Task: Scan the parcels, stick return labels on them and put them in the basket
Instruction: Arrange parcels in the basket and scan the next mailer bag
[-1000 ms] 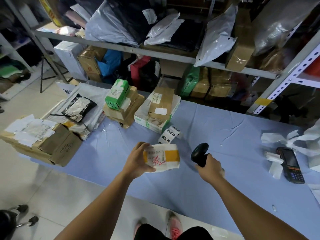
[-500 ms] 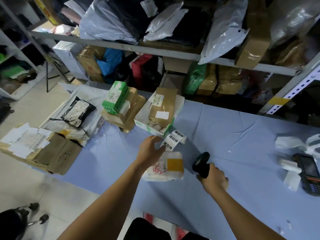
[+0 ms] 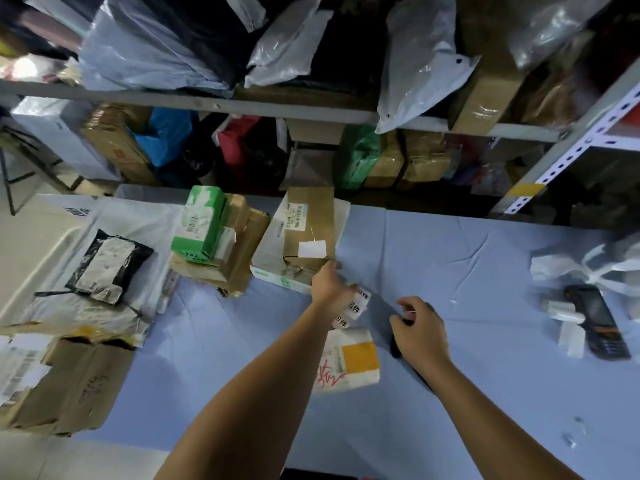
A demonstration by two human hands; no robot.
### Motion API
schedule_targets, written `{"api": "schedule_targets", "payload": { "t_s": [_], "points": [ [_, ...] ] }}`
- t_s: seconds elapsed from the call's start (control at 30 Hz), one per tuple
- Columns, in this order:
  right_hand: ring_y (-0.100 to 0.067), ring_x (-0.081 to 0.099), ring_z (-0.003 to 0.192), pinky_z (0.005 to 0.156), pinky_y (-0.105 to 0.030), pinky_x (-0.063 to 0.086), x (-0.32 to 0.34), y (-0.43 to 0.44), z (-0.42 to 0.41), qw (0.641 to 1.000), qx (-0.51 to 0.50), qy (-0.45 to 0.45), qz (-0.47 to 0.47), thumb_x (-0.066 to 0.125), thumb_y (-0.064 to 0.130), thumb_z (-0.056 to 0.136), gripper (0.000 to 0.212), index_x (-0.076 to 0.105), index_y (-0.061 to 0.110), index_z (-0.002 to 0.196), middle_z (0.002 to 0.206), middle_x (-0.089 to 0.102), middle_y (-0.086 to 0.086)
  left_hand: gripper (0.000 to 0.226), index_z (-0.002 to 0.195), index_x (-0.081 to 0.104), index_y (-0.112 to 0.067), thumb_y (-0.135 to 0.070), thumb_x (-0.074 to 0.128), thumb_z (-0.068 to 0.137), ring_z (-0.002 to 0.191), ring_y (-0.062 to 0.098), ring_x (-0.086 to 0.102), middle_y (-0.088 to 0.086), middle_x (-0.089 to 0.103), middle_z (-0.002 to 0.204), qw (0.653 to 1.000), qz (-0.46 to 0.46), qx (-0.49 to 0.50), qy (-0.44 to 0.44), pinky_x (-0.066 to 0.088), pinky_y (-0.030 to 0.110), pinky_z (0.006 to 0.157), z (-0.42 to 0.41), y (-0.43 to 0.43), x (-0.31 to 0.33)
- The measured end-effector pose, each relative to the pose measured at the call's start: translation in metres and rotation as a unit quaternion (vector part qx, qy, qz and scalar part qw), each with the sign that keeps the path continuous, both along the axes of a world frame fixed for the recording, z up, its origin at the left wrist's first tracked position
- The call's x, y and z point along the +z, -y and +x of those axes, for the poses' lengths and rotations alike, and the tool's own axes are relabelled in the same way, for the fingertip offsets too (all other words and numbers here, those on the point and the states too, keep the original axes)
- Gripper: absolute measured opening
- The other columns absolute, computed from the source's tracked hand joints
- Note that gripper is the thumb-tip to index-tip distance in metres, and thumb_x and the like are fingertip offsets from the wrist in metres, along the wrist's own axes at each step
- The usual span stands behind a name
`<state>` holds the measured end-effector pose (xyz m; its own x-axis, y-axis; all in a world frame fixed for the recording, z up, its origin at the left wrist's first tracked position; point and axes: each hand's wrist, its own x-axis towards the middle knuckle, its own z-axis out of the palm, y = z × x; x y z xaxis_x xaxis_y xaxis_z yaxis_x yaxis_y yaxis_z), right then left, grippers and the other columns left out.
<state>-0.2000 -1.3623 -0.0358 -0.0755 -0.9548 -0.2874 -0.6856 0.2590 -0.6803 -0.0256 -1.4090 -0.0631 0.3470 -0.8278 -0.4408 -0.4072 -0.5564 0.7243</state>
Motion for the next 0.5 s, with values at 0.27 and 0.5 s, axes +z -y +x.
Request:
{"api": "schedule_targets", "payload": {
  "t_s": [0.27,0.5],
  "points": [
    [-0.016,0.072,0.078,0.067,-0.032,0.058,-0.007,0.018,0.037,0.962,-0.104,0.202,0.152,0.072,0.030,0.088,0.018,0.073,0.014,0.096,0.081,0.076,0.001,0.062,0.117,0.065,-0.030,0.017,0.059,0.079,0.070,0.001,0.064,-0.005,0.068,0.104,0.975,-0.085,-0.093,-0.182,0.052,0.018,0.061,0.019,-0.015,0.020],
    [-0.012,0.073,0.086,0.075,-0.030,0.060,0.006,0.011,0.051,0.951,-0.013,0.295,0.093,0.077,0.020,0.086,0.024,0.068,0.023,0.109,0.093,0.076,0.007,0.062,0.121,0.065,-0.031,0.007,0.067,0.072,0.097,0.015,0.067,-0.006,0.069,0.115,0.941,-0.168,-0.134,-0.262,0.056,0.028,0.081,0.043,-0.047,0.049]
  ]
}}
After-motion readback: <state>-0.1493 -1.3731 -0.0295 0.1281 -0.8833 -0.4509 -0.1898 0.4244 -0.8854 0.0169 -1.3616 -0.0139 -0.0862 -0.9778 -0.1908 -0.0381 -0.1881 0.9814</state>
